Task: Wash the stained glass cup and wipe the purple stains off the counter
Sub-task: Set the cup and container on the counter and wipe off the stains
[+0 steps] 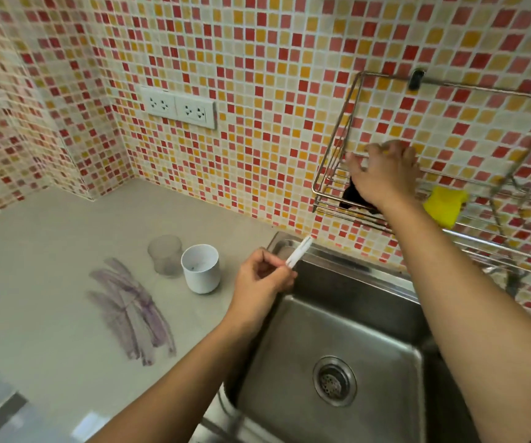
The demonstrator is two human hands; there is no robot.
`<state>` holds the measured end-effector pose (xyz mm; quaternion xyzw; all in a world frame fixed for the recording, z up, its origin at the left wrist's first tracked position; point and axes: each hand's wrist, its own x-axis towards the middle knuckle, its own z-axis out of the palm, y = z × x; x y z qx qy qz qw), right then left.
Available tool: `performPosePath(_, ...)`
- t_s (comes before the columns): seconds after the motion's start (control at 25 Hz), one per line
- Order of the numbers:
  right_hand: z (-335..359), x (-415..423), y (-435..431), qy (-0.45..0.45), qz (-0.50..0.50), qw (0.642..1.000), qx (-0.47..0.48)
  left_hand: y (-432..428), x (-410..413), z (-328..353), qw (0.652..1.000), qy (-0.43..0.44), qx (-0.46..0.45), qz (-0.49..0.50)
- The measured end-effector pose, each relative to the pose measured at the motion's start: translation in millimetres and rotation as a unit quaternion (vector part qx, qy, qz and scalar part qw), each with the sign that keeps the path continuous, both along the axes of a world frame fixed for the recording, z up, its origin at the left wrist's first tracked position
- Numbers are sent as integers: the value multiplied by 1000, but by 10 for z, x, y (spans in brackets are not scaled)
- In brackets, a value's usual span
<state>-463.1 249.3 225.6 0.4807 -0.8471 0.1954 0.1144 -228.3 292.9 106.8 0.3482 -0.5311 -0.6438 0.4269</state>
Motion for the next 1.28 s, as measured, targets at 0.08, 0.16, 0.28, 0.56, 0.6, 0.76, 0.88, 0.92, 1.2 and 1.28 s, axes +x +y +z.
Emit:
performPosePath(0.08,3,334,84,0,79,982,-174,-162,162,1,1000,-13,28,2)
performPosePath(0.16,-72,690,166,-66,164,954,-241,-415,360,27,999,-23,42,4)
performPosePath(0.28,-352,1132,178,-163,208,936,-232,-920,658,70,998,-65,24,0)
performPosePath(0.56,-1529,1751,-282,-327,114,938,-23,-1912,1143,-132,909,-354,-178,-133)
performPosePath(0.6,-1683,1834,-352,-335,99,937,22,-1986,1197,-211,903,-357,-189,-148)
performPosePath(0.76,-2127,2143,-480,-428,65,896,102,-2233,1294,-455,893,-328,-244,-187)
performPosePath(0.88,-2320,2343,-541,-432,64,894,98,-2338,1267,-536,856,-333,-314,-239)
performPosePath(0.92,-2365,2390,-567,-424,67,899,87,-2369,1263,-565,843,-334,-335,-255)
performPosePath(1.2,-2444,2495,-581,-391,88,916,7,-2509,1250,-701,775,-330,-442,-309)
performPosePath(1.28,-2455,2501,-583,-386,95,918,-3,-2534,1252,-709,758,-334,-458,-323)
